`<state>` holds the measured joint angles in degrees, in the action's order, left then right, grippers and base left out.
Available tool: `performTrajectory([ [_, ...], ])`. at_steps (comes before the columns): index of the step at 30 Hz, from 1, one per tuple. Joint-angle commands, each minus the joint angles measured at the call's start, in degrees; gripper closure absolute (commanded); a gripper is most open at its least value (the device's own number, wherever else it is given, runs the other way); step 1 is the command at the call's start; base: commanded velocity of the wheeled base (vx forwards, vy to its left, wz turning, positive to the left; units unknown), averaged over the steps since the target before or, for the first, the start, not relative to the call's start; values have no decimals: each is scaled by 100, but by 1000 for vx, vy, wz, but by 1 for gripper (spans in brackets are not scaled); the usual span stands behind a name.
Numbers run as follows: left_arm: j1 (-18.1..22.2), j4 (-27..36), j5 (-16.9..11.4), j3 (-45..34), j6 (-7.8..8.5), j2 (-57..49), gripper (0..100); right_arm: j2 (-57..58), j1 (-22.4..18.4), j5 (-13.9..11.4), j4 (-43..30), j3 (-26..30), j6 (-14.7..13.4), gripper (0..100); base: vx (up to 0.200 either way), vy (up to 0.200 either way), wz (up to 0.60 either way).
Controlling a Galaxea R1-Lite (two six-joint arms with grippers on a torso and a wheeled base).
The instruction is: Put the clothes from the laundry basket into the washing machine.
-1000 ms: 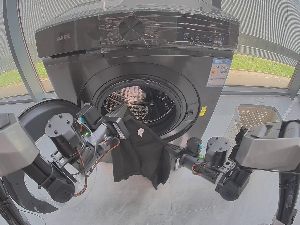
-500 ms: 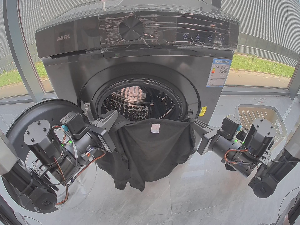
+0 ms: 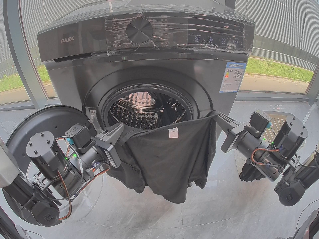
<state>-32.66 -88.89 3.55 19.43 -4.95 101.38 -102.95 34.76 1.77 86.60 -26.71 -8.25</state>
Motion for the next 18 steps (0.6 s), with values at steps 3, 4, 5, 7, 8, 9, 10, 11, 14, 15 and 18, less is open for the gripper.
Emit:
performTrajectory([
  [3, 23, -5, 6, -54, -6, 31, 100, 144, -30, -1, 6, -80, -1, 100, 0, 0, 0],
  [4, 31, -5, 6, -54, -6, 31, 100, 152, -30, -1, 15, -98, 8, 100, 0, 0, 0],
  [5, 49, -5, 6, -71, -6, 40, 100, 152, -39, -1, 15, -133, 8, 100, 0, 0, 0],
  [7, 93, -5, 6, -80, -6, 66, 100, 161, -30, -1, 6, -168, 8, 100, 0, 0, 0],
  [8, 119, -5, 6, -62, -6, 110, 100, 161, -39, -1, 15, -203, -1, 100, 0, 0, 0],
  [9, 128, -5, 6, -62, -6, 110, 100, 161, -30, -1, 15, -212, -1, 100, 0, 0, 0],
  [10, 137, -5, 6, -54, -15, 110, 100, 170, -30, -1, 15, -247, -1, 100, 0, 0, 0],
  [11, 137, -5, 6, -62, -24, 110, 100, 170, -39, -1, 15, -273, -1, 100, 0, 0, 0],
  [14, 137, -5, 6, -71, -24, 110, 100, 170, -39, -1, 15, -300, -1, 100, 0, 0, 0],
  [15, 128, -5, 6, -80, -15, 119, 100, 170, -39, -1, 15, -326, -1, 100, 0, 0, 0],
  [18, 137, -5, 6, -71, -15, 146, 100, 170, -48, -1, 23, -414, -1, 100, 0, 0, 0],
])
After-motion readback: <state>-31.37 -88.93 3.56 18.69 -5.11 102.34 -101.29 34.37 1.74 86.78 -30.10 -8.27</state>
